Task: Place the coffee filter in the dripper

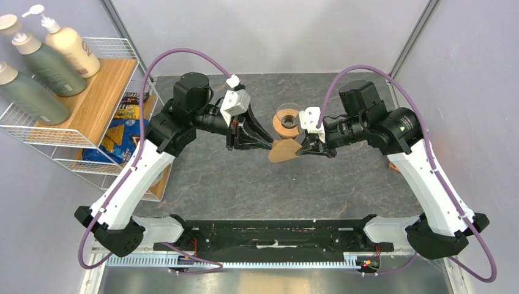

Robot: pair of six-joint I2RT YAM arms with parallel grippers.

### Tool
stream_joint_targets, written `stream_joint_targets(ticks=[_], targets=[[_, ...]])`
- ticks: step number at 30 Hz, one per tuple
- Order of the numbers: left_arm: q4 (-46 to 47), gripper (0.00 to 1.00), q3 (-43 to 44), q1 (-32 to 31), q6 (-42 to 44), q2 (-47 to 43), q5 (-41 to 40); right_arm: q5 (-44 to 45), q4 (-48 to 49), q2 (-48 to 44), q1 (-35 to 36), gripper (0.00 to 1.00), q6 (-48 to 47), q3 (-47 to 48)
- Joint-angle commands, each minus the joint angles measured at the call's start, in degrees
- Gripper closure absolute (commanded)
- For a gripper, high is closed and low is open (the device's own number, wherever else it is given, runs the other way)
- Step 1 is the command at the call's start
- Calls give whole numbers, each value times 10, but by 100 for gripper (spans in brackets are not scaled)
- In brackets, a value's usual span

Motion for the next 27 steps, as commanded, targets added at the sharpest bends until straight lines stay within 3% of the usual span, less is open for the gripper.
stream_joint_targets(ticks=[1,27], targets=[[8,70,0,-3,21,-4,-10,5,0,-8,6,100,-1,-5],[4,76,-8,-14,30,4,9,11,27,-7,21,100,23,-7]])
